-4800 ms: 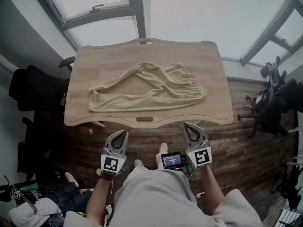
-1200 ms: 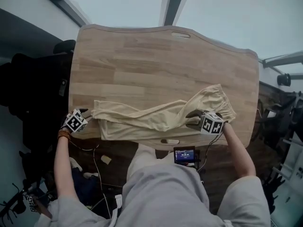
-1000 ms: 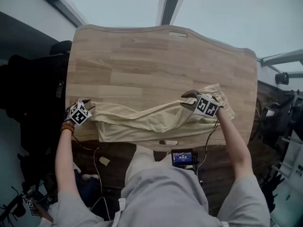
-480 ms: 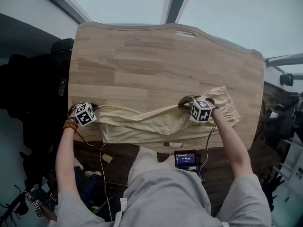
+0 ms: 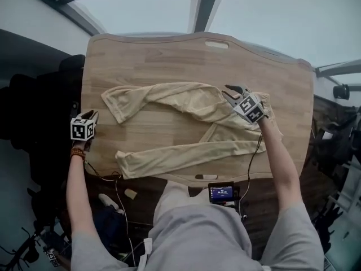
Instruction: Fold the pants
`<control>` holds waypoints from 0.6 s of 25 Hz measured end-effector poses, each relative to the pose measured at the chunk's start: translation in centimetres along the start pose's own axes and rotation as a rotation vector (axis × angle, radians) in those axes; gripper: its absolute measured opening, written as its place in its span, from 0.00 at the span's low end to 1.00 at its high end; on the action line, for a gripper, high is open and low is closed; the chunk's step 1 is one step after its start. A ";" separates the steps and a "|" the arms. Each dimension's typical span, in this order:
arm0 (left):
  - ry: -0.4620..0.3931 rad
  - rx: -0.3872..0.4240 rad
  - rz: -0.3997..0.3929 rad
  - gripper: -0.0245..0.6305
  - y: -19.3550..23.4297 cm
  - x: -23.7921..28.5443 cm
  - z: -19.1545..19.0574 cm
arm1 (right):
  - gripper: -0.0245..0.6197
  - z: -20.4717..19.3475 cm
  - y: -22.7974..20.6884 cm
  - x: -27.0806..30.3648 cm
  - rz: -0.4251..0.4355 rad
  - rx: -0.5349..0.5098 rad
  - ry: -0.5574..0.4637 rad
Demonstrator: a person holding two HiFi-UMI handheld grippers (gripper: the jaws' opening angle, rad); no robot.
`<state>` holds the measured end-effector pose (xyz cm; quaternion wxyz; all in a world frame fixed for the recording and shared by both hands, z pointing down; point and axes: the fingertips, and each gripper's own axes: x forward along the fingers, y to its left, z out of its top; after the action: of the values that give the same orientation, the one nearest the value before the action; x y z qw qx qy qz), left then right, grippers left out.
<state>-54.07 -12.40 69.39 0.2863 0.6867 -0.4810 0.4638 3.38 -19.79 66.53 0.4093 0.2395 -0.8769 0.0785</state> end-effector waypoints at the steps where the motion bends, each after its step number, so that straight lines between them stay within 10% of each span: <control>1: -0.037 0.048 -0.021 0.19 -1.5 0.0 0.6 | 0.21 -0.4 -0.4 -0.7 -0.023 0.025 -0.015; 8: -0.054 0.675 0.033 0.33 -11.5 4.1 3.6 | 0.26 -15.4 -4.1 -8.8 -0.265 0.293 0.153; 15: 0.085 0.699 0.066 0.21 -9.7 6.6 5.0 | 0.36 -23.4 -9.4 -12.2 -0.258 0.541 0.134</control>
<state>-42.56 -15.55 73.94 0.0384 0.7075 -0.3026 0.6374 30.59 -15.88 72.09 0.3939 0.4437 -0.7576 0.2721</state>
